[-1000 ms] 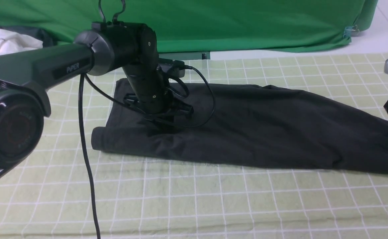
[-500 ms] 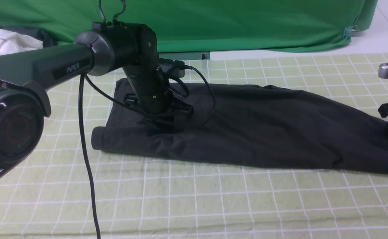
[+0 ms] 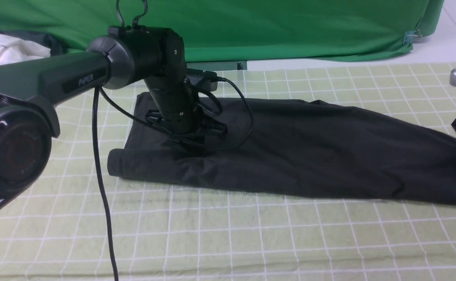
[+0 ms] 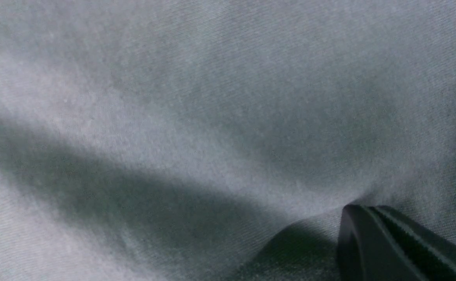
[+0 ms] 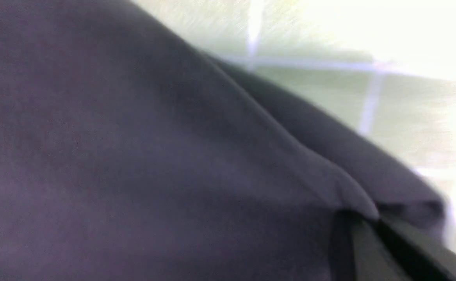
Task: Fold a long-sleeved shirt over a green coffee tablecloth.
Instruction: 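Pull the folded dark garment lengthwise by its ends to straighten it flat on the table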
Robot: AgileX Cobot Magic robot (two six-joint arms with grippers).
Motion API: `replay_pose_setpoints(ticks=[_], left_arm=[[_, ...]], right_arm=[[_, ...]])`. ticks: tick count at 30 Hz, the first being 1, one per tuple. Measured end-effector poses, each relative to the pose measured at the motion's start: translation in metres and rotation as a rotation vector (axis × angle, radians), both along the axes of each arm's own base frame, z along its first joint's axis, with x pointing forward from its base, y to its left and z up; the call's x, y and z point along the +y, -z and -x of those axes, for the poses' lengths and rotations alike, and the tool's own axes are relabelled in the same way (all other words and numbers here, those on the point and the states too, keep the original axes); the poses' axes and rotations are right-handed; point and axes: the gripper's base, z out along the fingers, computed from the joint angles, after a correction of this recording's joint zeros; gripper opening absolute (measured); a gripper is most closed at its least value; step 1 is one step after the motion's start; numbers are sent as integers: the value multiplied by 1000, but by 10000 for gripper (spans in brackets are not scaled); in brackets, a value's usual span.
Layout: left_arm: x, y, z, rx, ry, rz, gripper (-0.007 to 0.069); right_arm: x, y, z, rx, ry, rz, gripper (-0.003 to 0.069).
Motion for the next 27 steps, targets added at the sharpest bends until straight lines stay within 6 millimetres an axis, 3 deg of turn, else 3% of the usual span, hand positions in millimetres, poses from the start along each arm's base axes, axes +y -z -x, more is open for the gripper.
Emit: replay_pose_setpoints(ticks=[4,9,13,16,19,23,27], left_arm=[[0,0,0,-1,0,0,11],[0,0,0,-1,0,0,11],[0,0,0,-1,0,0,11],[1,-4,1,-10,-7,-3,11],[3,-13,2,-31,-6,-12,11],[7,-60,9,-136,-16,0,11],[13,-97,21,-214,-35,6,11]], right_arm=[[-4,-5,-1,-35,5,15,29],[-8,5,-8,-71,6,36,55],[-16,7,-11,-89,47,106,216],[-22,-8,-7,-62,146,138,419],[-21,-27,2,-37,198,137,498],[-18,-54,18,0,228,135,525],[-19,-55,24,32,240,129,540]])
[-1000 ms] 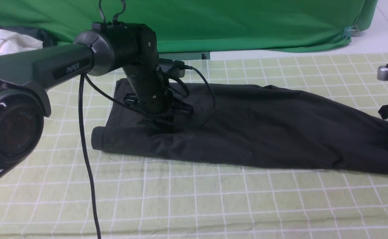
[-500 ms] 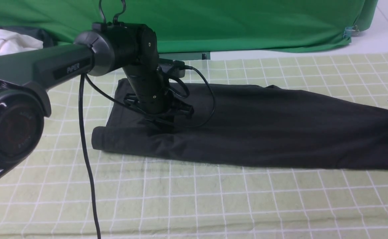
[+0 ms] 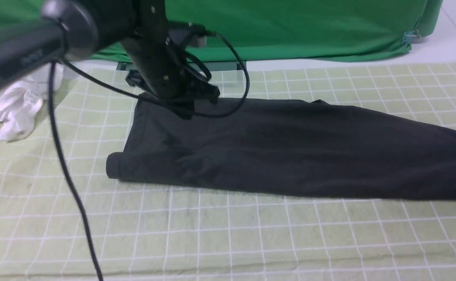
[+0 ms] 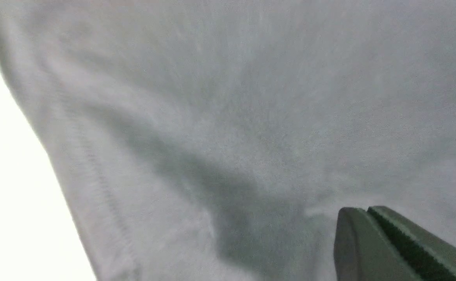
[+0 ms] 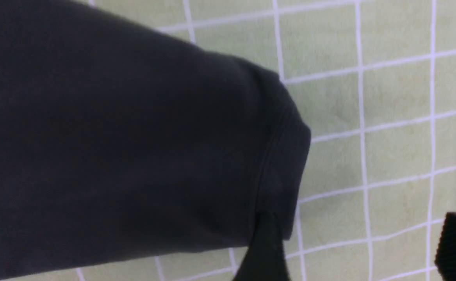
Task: Fold a long-sleeved shirt over a green coffee tablecloth.
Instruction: 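Pull the folded dark garment lengthwise by its ends to straighten it flat on the table, then fold the right end of the dark garment over onto its left end with the right gripper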
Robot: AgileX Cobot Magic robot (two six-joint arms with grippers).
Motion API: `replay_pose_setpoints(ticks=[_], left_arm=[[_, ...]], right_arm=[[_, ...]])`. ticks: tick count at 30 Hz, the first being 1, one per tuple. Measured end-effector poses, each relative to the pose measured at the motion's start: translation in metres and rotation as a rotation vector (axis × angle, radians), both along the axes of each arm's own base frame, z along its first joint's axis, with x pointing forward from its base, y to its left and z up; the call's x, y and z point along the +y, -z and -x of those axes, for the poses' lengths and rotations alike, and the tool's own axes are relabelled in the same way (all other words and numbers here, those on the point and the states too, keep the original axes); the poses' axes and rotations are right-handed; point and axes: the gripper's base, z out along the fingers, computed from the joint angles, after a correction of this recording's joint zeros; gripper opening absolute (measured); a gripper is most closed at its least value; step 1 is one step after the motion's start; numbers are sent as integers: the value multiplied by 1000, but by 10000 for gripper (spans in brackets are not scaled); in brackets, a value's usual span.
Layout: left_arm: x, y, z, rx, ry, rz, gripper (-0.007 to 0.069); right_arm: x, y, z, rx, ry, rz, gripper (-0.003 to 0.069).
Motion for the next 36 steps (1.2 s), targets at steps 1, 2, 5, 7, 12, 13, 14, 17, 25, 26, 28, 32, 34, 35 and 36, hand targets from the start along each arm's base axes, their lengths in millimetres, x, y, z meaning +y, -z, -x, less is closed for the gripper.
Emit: replay_pose_setpoints(ticks=[1,2,5,7,12,13,14,17,25,26,28,32,34,35,36], left_arm=[[1,-4,3,-5,-3,1,11],[4,-10,9,-16,-6,-1,11],[14,-20,29,-43,-32,-22,11],[18,-19,39,-47,-46,-34,11],[30,-11,62,-43,-74,-48,11],[31,-10,65,-42,-74,-51,11],[32,-10,67,-42,-73,-54,11],[33,-11,69,-48,-76,-52,11],[33,-15,70,-62,-78,-43,11],[33,-15,70,-63,-78,-43,11],[33,-15,71,-63,-78,-42,11],[34,-18,72,-70,-78,-42,11],[35,-25,75,-87,-77,-40,11],[36,-28,76,-97,-77,-38,11],[37,-31,78,-107,-77,-39,11]], right_arm=[[-1,4,1,9,6,-7,545],[-2,6,2,10,9,-10,551],[-4,28,2,22,30,-33,574],[-4,41,-1,30,45,-69,578],[-2,73,-10,63,52,-135,580],[-2,79,-11,73,55,-141,580],[-2,86,-13,86,56,-146,580],[-2,94,-14,100,59,-155,577],[-2,96,-15,99,-4,-160,150],[-2,96,-15,99,-6,-160,136],[-4,94,-16,101,-4,-164,52],[-12,90,-15,120,20,-172,39],[-23,84,-13,123,51,-136,39],[-27,79,-11,116,70,-112,39],[-32,73,-10,111,86,-79,39]])
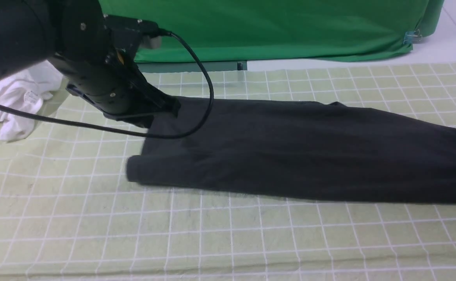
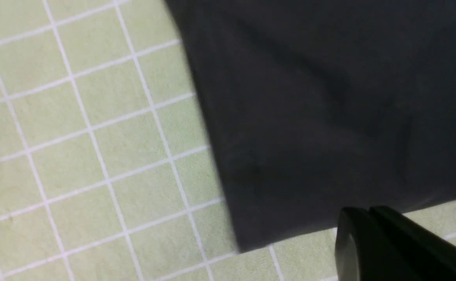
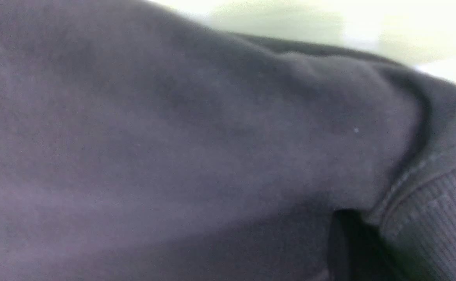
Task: Fold a long-sleeved shirt over a green coffee tablecloth.
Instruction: 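Fold the right end of the dark garment over onto its left end with the right gripper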
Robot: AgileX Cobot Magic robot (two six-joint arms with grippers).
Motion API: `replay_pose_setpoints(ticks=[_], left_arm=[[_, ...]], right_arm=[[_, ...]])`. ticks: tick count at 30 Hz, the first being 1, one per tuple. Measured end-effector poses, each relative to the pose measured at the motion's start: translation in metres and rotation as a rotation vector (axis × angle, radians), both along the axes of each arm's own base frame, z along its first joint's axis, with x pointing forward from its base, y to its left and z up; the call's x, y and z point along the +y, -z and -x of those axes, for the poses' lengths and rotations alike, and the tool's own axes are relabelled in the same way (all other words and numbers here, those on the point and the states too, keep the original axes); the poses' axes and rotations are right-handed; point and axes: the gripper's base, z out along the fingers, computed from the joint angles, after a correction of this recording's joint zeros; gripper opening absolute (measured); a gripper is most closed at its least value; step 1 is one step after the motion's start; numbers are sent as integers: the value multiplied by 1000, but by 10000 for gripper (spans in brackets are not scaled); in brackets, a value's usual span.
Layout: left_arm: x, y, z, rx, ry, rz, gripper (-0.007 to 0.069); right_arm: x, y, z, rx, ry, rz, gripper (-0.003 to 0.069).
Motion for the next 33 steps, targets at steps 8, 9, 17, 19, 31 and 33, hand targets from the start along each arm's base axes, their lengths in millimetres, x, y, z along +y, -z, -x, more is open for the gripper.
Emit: replay_pose_setpoints(ticks=[8,9,17,19,31,33], left_arm=[[6,-11,7,-17,-15,-29,11],[6,-11,7,-16,-17,-30,11],[9,-11,6,-19,-44,-35,11],[10,-11,6,-19,-46,-34,11],[17,-10,7,4,-76,-103,11],[18,-10,8,9,-84,-113,11]], right_arm=[[7,-85,-2,-132,16,86,37],[13,-91,-3,-148,10,77,37],[145,-126,-20,-282,-210,-194,36],[175,-126,-20,-284,-263,-246,36],[360,-109,-13,-311,-556,-514,36],[384,-103,-12,-306,-594,-532,36]])
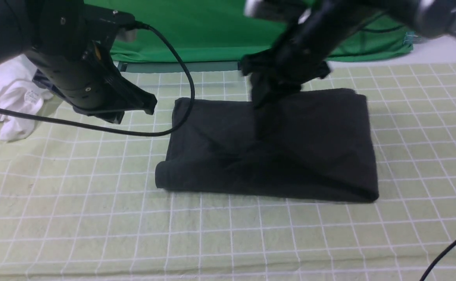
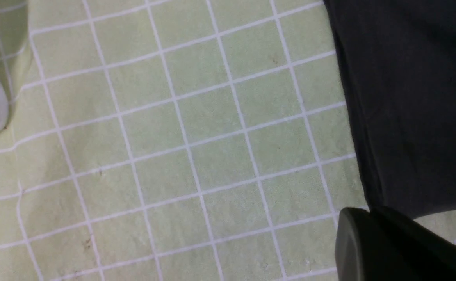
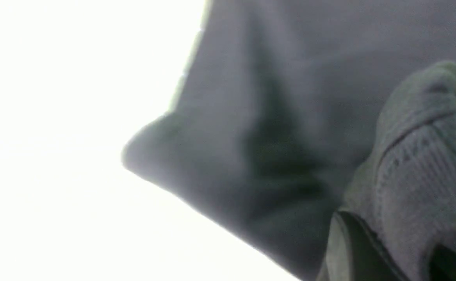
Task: Fold a long-sleeved shirt over a green coffee tablecloth.
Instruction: 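Fold the right end of the dark garment over onto its left end with the right gripper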
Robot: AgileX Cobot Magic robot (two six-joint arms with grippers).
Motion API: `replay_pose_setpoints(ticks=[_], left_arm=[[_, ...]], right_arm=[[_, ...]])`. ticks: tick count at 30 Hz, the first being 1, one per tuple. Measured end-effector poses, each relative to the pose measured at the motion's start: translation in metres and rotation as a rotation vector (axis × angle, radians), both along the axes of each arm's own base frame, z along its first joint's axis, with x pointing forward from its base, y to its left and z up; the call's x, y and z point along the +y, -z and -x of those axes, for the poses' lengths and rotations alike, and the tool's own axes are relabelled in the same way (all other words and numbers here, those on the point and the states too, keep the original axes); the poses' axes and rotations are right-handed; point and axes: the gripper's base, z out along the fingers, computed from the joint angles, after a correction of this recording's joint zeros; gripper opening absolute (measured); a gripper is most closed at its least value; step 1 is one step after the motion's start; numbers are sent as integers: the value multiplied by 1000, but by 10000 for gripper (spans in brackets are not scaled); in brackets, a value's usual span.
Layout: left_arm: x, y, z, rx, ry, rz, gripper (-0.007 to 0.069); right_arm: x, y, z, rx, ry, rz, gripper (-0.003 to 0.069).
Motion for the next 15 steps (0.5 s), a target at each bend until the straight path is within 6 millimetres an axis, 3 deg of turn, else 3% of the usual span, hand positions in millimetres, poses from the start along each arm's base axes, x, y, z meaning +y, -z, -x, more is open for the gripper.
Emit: replay_pose_setpoints(ticks=[2,6,12,15], left_arm=[[1,0,0,5,-15,-5,11],[2,0,1,5,-27,-9,11],[6,-7,4,-17,-48,-1,11],[16,-11,4,-27,-87,17,11]], right_arm=[[29,8,4,4,-44,-20,36],[57,22,5,32,-76,-66,36],[83,54,-2,79,-65,-145,41],[92,71,-6,83,-44,-163,92]])
